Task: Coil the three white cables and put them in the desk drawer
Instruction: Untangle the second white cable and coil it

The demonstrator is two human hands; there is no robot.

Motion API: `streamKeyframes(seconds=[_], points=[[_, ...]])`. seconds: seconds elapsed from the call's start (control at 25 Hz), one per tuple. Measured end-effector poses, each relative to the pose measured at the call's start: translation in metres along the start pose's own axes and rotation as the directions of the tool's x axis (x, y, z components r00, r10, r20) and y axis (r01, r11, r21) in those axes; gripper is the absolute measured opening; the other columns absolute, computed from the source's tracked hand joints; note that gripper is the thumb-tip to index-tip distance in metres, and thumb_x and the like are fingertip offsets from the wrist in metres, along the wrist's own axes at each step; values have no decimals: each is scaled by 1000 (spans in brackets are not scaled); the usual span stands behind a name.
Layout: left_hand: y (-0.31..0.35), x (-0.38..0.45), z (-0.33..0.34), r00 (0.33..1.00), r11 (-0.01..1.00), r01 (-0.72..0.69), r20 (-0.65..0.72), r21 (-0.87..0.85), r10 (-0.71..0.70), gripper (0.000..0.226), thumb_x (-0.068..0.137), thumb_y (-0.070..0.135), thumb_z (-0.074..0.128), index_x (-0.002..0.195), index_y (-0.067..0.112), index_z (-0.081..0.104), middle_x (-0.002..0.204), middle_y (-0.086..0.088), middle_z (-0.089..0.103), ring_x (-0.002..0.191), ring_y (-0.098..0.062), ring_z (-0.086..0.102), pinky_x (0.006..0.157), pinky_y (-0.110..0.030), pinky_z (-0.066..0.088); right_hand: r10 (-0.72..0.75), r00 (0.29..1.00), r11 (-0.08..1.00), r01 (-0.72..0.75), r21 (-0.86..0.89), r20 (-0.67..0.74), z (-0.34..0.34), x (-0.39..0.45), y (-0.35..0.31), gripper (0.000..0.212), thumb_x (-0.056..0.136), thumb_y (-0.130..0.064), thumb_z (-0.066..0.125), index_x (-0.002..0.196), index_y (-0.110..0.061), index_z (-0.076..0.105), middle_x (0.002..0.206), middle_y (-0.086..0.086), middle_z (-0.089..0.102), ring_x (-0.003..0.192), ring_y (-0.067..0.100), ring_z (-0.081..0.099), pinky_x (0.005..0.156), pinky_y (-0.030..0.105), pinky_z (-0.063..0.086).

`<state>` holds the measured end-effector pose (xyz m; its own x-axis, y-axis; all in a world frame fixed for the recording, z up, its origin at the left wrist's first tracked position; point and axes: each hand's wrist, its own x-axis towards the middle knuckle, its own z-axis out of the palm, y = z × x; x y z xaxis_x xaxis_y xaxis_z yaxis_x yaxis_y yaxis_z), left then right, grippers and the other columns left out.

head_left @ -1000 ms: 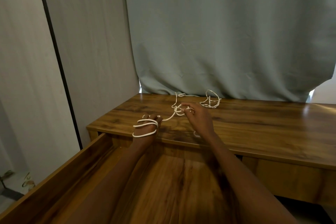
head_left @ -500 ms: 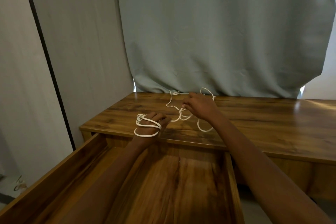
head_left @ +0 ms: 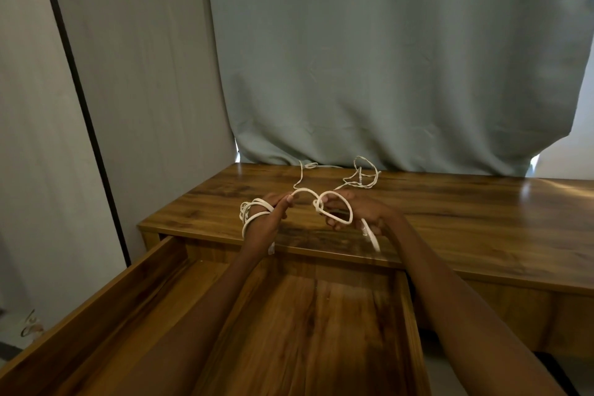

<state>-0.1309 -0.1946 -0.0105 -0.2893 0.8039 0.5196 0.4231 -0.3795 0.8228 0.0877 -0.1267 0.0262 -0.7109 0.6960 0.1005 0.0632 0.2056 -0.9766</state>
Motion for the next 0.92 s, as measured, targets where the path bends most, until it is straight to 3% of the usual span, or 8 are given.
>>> streamKeyframes(seconds=[0.16,0.36,0.48,0.56,0.64,0.76,0.84,0.92], points=[[-5,-5,15,993,995,101,-56,-11,-102,31,94,49,59,90,22,73,70,6,62,66,-8,60,49,-9,41,-21,993,947,58,315,-120,29,-1,13,17,99,-17,59,109,-12,72,91,5,67,64,12,56,54,22,47],[-10,0,11,987,990,121,-120,76,-112,38,93,57,56,93,24,76,73,3,66,75,-17,65,57,-25,45,36,949,994,-1,111,-312,30,-2,28,21,95,-21,66,110,-9,75,104,17,74,76,22,64,61,30,50],[-8,0,8,986,986,116,-130,117,-101,32,95,51,57,90,25,75,73,7,64,75,-12,62,57,-23,43,-18,895,978,108,178,-445,20,-1,34,30,99,-10,50,103,-16,79,111,14,75,98,30,65,80,42,52],[-8,0,10,986,976,124,-131,179,-102,33,95,50,58,88,23,75,73,7,64,74,-12,61,56,-23,41,-50,890,963,163,215,-452,20,-4,29,34,102,-19,45,106,-17,78,113,11,76,110,29,68,101,47,49],[-11,1,12,988,969,137,-100,204,-119,38,95,53,57,93,20,76,81,2,68,78,-13,62,57,-23,41,-96,902,985,146,89,-420,20,-5,22,33,103,-39,48,114,-23,74,116,4,75,114,23,68,104,43,47],[-18,2,18,990,964,139,-70,227,-126,44,95,55,54,103,18,77,93,-3,71,87,-16,64,64,-24,44,-157,936,981,110,-161,-316,24,-3,14,40,93,-62,51,122,-40,68,118,-7,73,111,14,67,96,35,48],[-20,1,20,988,959,150,-76,239,-135,47,95,57,53,106,18,76,97,-4,71,92,-18,64,71,-26,46,-221,911,956,133,-261,-347,26,-2,12,27,94,-54,56,115,-43,69,110,-4,75,100,10,67,87,32,50],[-19,1,21,993,960,109,-62,257,-97,41,97,53,53,101,21,77,93,-2,72,88,-17,66,70,-27,46,-269,870,954,181,-240,-414,28,0,13,23,102,-37,54,119,-32,69,106,-1,75,92,7,68,78,24,52]])
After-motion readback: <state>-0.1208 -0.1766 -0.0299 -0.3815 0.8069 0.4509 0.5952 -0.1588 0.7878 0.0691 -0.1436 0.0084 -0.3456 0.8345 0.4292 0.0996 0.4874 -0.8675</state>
